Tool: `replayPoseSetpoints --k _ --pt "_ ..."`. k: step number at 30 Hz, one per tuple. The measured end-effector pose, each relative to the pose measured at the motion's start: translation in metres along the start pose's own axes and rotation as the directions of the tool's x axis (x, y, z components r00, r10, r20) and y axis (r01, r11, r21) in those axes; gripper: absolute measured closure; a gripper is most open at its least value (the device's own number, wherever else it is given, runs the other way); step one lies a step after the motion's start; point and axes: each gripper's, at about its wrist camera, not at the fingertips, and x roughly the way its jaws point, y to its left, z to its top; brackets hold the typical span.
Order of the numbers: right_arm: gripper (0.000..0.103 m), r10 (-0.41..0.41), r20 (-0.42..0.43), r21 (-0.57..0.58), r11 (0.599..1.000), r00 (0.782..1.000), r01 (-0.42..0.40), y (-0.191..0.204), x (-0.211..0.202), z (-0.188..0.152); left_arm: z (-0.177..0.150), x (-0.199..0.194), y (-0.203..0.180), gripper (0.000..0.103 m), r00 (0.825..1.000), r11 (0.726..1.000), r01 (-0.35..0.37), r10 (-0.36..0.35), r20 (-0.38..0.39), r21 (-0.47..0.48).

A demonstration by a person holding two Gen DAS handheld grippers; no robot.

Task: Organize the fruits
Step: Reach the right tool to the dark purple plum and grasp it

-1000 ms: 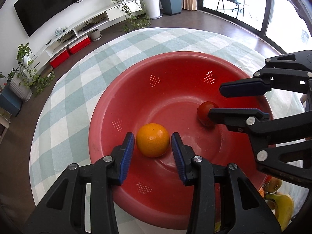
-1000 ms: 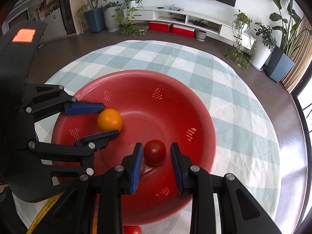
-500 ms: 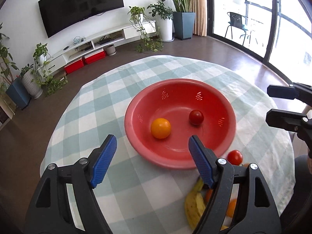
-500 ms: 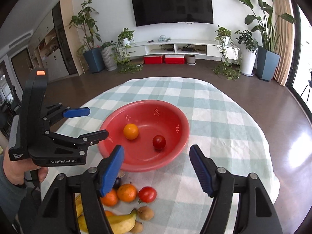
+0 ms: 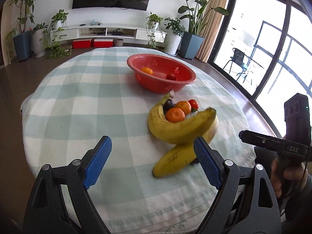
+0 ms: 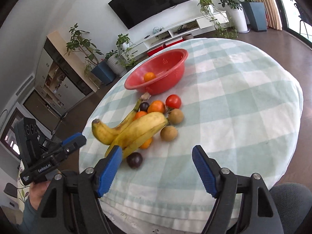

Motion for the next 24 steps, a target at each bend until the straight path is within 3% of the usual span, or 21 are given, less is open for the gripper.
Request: replayPoseSetpoints --k 6,18,24 --pt "0.032 -0.03 -0.063 -0.089 0.996 0.998 0.024 0.023 0.02 -0.024 -0.021 0.01 -0.027 0.017 0.999 0.996 -0.016 0.019 -0.028 0.083" --pt "0.055 -0.134 -0.081 -0.311 0.945 0.988 0.103 0.057 0.06 -0.037 -0.014 0.008 -0.007 0.017 1.0 1.0 0.019 -0.019 0.014 0.004" --pt "0.058 -0.17 -0.078 -0.344 0.93 0.982 0.134 0.057 0.072 -0.039 -0.016 0.01 0.001 0.017 0.999 0.999 0.038 -0.038 0.015 -0.03"
